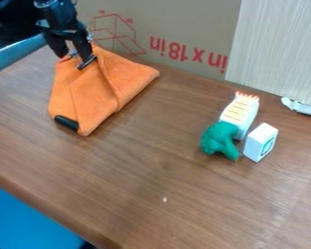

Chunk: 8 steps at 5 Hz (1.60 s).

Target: Unfold the cloth from top left to right

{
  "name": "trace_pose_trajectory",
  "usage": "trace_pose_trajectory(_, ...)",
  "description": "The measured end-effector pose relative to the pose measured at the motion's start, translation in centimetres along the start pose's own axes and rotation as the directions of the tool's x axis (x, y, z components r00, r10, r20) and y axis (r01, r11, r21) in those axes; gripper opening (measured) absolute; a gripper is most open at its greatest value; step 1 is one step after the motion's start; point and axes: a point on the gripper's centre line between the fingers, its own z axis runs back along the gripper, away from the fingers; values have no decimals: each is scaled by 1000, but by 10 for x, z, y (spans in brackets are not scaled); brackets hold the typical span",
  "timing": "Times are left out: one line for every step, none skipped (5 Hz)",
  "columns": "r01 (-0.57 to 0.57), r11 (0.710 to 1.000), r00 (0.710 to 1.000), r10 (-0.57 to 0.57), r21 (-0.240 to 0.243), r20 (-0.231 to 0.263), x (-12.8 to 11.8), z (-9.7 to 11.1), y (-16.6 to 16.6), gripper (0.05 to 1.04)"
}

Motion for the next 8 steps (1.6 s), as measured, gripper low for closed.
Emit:
trace_pose_trajectory(30, 999, 999, -30, -25, 23, 3, 0, -3, 999)
trace_pose_trajectory(44, 999, 999, -44, -28, 25, 3, 0, -4, 999)
trace_pose_trajectory(48, 999, 998, -47, -21, 44, 7, 1, -3, 999)
trace_pose_trajectory(62, 998, 997, -62, -3, 51, 4, -5, -1, 999)
trace_pose_trajectory(68, 998, 997, -68, -1, 47, 0, -10, -2, 999)
trace_pose_trajectory(71, 998, 996, -71, 4, 50, -1, -12, -1, 971)
trace_pose_trajectory(64, 998, 997, -64, 2, 52, -3, -15, -2, 699)
trace_pose_trajectory(60, 998, 997, -60, -5, 50, -8, -21, -4, 395)
